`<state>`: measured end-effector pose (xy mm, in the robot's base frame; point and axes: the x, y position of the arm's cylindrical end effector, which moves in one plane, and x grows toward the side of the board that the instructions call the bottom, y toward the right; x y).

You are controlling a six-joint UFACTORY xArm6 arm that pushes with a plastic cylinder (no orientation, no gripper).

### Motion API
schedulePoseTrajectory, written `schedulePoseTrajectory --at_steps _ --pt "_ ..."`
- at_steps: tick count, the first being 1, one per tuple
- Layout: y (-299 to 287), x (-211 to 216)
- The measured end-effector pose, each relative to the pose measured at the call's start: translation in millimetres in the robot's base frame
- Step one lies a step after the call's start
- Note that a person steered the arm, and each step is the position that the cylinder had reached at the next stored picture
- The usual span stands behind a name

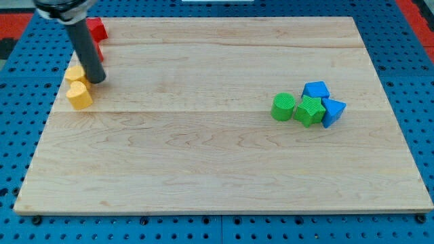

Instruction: Move the yellow heart closer to the yellow hexagon

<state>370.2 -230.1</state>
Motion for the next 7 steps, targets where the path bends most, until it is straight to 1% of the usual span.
schedulePoseTrajectory --at_steps 1,2,3,4,5,6,7 --pt "25.0 4.9" --pt "5.0 43.0" --pt "-18.0 55.4" --pt "32.3 55.4" --pt "44.6 89.0" --pt "-68.0 150.8" --pt "-74.0 147.6"
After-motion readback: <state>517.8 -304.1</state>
